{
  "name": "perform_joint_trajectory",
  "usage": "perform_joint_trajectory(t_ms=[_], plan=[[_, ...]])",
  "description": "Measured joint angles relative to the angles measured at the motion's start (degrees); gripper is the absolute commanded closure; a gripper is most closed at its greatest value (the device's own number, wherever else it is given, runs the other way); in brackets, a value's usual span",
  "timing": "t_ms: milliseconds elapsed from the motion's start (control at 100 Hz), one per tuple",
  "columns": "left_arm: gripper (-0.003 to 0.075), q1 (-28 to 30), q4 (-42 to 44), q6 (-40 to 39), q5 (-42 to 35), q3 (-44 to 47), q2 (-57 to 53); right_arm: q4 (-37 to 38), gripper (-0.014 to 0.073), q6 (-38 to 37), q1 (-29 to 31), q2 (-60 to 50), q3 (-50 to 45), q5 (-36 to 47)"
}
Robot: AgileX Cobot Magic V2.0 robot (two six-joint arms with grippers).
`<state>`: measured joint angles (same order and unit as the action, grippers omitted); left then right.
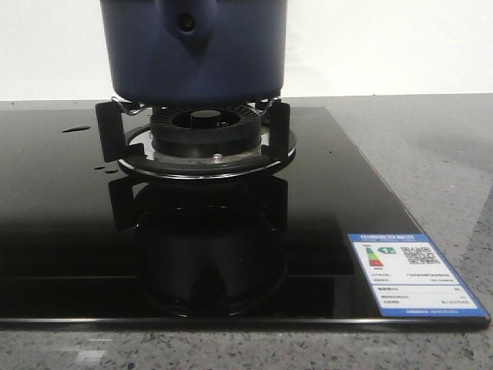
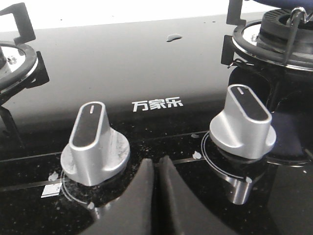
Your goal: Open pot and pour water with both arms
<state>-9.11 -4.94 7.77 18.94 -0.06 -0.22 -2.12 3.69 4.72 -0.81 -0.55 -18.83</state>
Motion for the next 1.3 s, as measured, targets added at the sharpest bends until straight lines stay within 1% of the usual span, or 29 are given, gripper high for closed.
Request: perform_joint_trajectory(t_ms=[900,1000,1090,1210,1260,1300], plan=[[0.0739,0.0,0.2,0.0,0.0,0.0,0.0,0.0,0.0668,0.0,0.0,0.0,0.0,0.0],[0.0739,0.0,0.4,0.0,-0.2,0.1,0.0,-0.6,0.0668,0.0,0.0,0.0,0.0,2.7],[0.0739,0.0,0.4,0.0,-0.9,0.1,0.0,-6.1,0.0668,0.0,0.0,0.0,0.0,8.3],[0.0739,0.0,0.2,0.0,-3.5,0.1,0.0,-18.9,0.0668,0.0,0.0,0.0,0.0,14.4],[0.0739,0.0,-0.7,0.0,-5.7,0.1,0.0,-25.4,0.0668,0.0,0.0,0.0,0.0,15.5],[0.0739,0.0,-2.2,0.0,-7.6,0.1,0.0,-29.0,0.0668,0.0,0.0,0.0,0.0,15.7]])
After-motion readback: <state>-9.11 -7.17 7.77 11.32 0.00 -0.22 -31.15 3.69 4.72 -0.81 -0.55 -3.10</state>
